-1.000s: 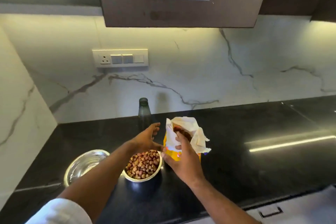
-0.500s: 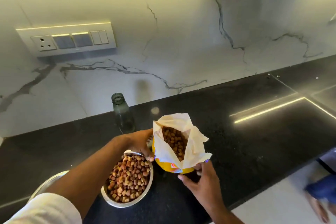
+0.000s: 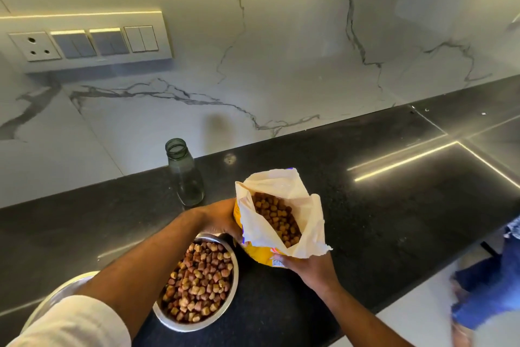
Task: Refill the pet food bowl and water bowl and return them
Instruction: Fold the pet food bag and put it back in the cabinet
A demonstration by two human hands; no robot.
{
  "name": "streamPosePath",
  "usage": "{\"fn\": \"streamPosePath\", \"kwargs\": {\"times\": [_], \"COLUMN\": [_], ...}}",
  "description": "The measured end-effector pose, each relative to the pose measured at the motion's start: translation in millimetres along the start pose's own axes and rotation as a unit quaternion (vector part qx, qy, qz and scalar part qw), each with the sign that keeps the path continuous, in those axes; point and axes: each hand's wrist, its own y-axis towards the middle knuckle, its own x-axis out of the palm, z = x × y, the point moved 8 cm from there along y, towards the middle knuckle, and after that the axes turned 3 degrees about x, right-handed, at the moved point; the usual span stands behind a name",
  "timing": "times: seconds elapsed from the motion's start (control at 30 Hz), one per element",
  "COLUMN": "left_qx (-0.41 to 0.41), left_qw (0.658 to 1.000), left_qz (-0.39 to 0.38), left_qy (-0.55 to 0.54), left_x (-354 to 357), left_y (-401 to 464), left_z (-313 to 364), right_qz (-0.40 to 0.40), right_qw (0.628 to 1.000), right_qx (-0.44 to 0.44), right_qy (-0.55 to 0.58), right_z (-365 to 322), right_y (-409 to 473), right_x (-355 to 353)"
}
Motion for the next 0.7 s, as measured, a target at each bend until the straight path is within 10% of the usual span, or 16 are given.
{"fn": "streamPosePath", "kwargs": {"times": [0.7], "left_qx": [0.066], "left_qw": [0.972], "left_qz": [0.225], "left_qy": [0.004], "left_x": [-43.6], "left_y": [-143.0], "left_z": [119.8], "right_qz": [-0.048], "right_qw": [0.98], "right_qx": [-0.169], "right_qy": [0.09], "right_z": [-139.0], "right_y": [-45.5], "right_x": [-50.0]}}
